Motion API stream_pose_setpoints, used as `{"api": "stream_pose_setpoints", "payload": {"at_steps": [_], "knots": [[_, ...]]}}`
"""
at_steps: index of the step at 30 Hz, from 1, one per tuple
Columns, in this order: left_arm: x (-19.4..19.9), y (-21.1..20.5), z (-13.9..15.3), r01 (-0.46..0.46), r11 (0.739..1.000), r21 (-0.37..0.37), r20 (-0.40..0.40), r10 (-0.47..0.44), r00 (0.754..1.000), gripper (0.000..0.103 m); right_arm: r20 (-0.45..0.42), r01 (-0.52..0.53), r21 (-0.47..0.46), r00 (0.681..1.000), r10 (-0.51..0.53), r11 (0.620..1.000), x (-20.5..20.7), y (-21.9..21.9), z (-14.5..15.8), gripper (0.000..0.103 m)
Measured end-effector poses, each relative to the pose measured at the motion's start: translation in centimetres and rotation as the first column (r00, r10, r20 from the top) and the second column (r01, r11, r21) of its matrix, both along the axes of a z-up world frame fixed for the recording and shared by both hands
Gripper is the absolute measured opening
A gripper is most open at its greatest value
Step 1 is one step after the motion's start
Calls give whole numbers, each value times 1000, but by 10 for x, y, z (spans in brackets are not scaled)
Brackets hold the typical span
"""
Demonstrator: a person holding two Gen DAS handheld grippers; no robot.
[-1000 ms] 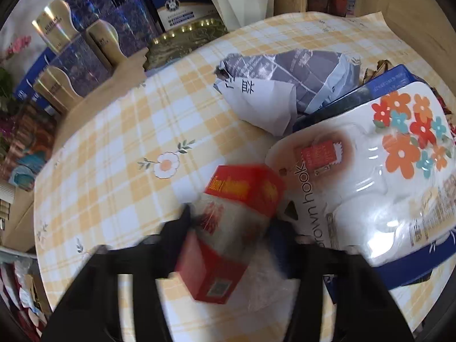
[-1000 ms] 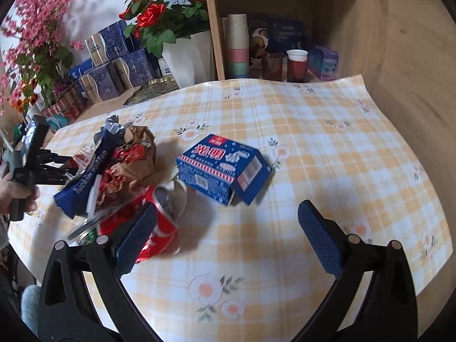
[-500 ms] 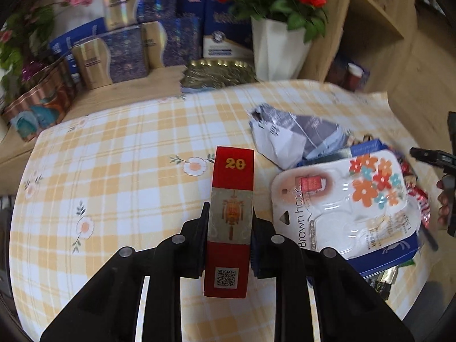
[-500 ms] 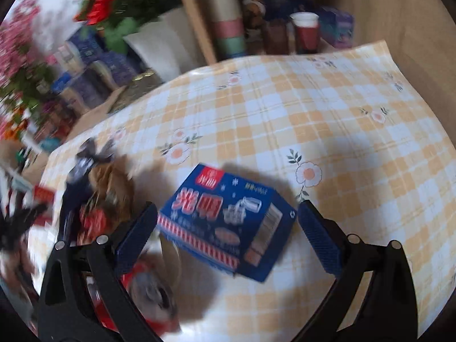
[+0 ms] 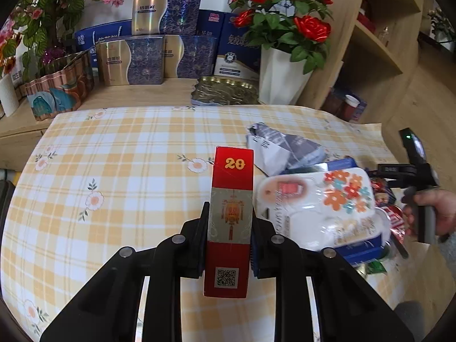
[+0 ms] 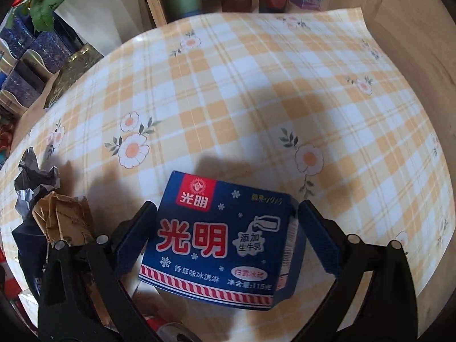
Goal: Collect trash
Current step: 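Carry the blue milk box to the brown bin and release it with the right tool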
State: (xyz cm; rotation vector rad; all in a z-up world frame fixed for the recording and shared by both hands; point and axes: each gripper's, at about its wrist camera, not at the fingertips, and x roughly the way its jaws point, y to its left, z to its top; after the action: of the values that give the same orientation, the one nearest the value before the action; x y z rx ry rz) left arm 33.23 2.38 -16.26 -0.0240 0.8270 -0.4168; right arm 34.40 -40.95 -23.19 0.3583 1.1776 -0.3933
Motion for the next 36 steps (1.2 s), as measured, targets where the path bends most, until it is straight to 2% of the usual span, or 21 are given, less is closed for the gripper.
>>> {"api": "stream_pose_setpoints", "payload": {"at_steps": [3,10,17,24,30,36], "knots": [[-10,-1,2,12,1000,-21,-6,-12,1000,23,33,-6,18,999,5,1000,-6,-1,4,88],[-37,-1,18,32,998,-46,13,-32,999,23,168,-30,51,986,21,998,-36,-7,36,87],[-73,2,34,35,992,-119,5,-35,999,23,341,-85,57,938,61,995,-100,5,85,87],[-129,-1,48,61,987,-149,12,-59,998,23,444,-165,53,887,125,985,-170,33,114,87],[-181,-1,51,87,983,-163,14,-86,996,23,502,-224,74,850,158,972,-232,60,122,87],[-242,3,33,129,969,-213,-3,-133,991,23,512,-262,106,841,173,959,-288,84,106,87]]}}
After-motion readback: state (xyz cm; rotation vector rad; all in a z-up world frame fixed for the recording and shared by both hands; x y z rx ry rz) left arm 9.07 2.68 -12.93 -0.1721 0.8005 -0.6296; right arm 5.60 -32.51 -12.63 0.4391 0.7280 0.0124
